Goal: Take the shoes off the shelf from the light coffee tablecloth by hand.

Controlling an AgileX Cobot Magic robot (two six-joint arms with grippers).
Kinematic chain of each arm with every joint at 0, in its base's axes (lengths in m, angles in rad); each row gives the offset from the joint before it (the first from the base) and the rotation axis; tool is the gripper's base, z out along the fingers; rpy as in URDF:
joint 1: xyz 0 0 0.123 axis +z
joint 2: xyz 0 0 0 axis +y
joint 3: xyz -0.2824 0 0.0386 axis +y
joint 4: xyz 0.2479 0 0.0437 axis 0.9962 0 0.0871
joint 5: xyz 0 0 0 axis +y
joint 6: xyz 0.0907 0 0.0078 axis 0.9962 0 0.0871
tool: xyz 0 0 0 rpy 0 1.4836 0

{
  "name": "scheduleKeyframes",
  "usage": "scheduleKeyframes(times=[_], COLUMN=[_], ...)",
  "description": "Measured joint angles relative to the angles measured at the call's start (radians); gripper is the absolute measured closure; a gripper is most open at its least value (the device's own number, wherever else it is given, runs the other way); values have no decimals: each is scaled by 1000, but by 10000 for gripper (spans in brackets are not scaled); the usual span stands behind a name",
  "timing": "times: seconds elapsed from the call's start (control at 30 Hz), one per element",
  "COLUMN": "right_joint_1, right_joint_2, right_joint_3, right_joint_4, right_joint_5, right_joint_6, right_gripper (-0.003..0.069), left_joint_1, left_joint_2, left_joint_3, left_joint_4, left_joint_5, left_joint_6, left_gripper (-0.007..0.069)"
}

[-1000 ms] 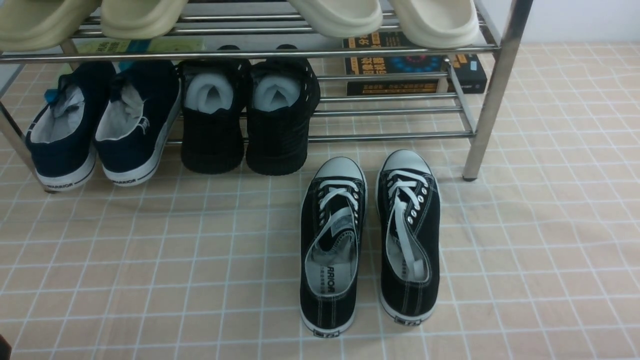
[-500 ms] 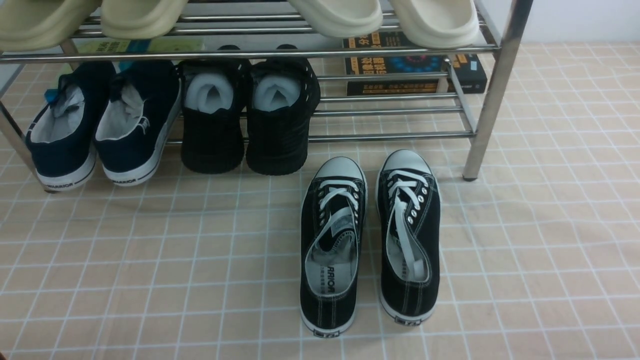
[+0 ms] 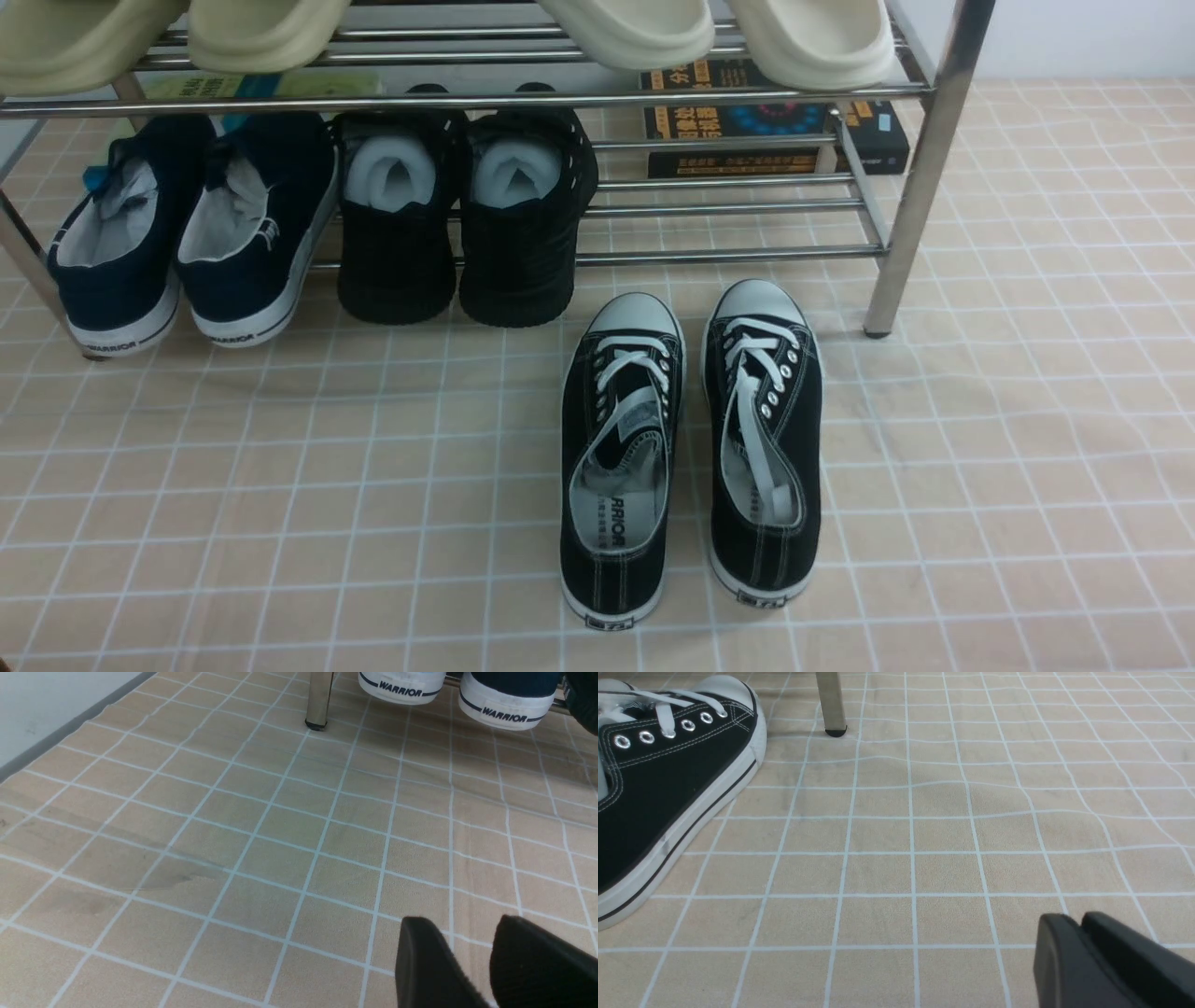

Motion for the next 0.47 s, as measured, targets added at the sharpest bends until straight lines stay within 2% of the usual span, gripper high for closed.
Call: scheduleKeyframes(times=[0.47], right_joint_1=[0], right_joint_2=[0], right_joint_3=[0], right_joint_4=[0], right_joint_5=[0], right_joint_6=[0], right_gripper=[561], left_joint_1=[0], left_joint_2=[0], left_joint_3=[0], left_joint_4=[0], left_joint_5=[0], left_joint_6=[0], left_gripper=[382])
